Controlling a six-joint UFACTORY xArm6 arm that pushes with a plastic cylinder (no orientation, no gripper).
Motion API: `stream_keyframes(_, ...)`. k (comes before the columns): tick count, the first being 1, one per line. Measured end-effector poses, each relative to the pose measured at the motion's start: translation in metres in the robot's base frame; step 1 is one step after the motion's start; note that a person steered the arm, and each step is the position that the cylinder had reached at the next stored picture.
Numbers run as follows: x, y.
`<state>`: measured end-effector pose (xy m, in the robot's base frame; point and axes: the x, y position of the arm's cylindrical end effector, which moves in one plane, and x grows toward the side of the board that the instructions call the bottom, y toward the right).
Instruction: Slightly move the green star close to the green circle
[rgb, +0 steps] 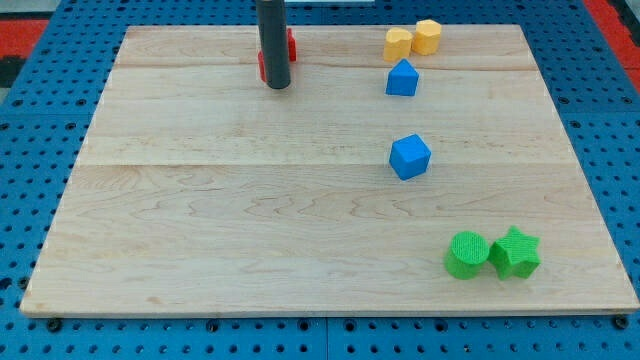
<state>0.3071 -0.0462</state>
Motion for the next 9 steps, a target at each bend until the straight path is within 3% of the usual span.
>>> stream_keyframes(1,-0.012,0.073)
stream_keyframes(6,-0.011,0.07)
stream_keyframes(8,0.035,0.072)
stream_keyframes(9,0.056,0.102)
